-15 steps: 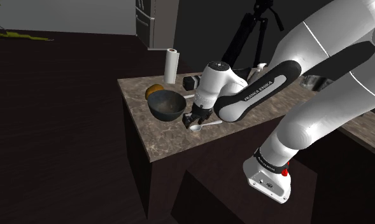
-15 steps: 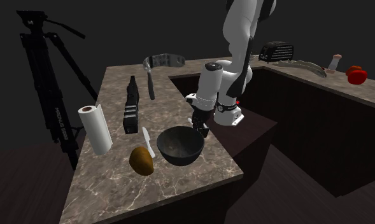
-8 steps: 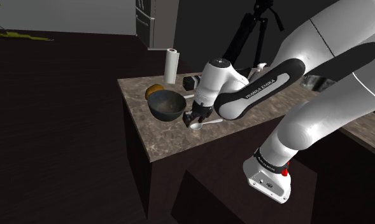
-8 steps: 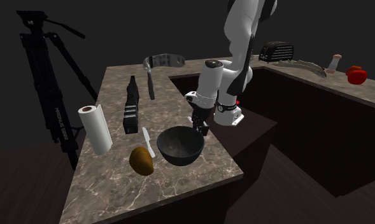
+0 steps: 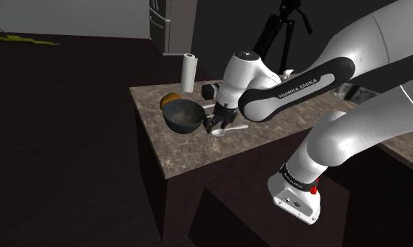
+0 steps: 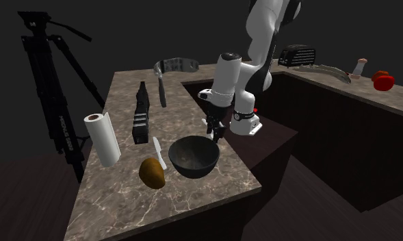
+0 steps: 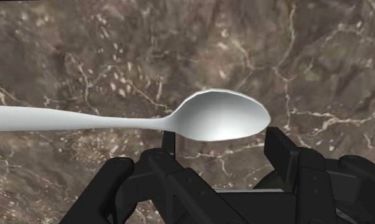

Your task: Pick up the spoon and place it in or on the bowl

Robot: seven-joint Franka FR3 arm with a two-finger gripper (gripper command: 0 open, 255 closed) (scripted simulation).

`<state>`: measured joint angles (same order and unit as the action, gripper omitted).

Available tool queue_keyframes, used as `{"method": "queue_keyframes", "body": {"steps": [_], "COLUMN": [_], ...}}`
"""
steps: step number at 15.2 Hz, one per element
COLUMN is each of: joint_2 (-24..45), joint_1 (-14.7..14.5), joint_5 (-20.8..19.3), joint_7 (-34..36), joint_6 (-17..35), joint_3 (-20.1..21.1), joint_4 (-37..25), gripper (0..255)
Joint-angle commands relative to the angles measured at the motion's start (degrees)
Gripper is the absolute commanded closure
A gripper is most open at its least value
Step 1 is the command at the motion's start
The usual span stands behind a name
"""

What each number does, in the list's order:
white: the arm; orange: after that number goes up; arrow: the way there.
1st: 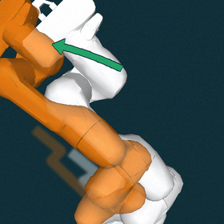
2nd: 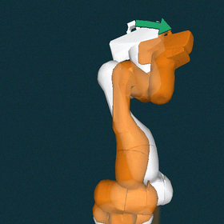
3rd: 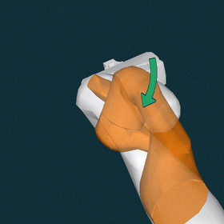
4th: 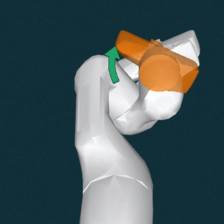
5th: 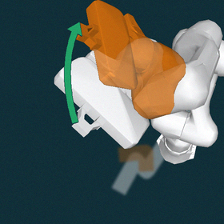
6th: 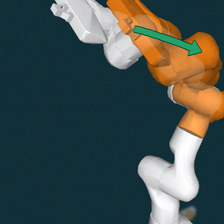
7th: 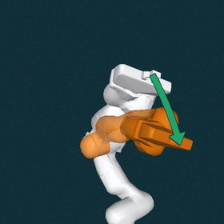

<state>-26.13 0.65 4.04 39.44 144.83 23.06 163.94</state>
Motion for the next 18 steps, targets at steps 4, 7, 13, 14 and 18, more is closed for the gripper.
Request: {"method": "queue_keyframes", "body": {"steps": [4,7,13,14,18], "joint_2": [-3.9,-5.9,-9.3,-9.7,-11.4], "joint_1": [-1.0,-1.3,-1.8,-1.8,-1.9], "joint_5": [0.8,1.0,1.1,1.1,1.0], "joint_7": [-1.2,-1.8,-2.7,-2.8,-3.3], "joint_6": [-5.7,-8.8,-14.8,-15.8,-19.5], "joint_3": [-1.4,-2.1,-3.3,-3.5,-4.2], "joint_4": [-1.7,-2.9,-5.6,-6.1,-8.3], "gripper": [255,255,255,255,255]}}
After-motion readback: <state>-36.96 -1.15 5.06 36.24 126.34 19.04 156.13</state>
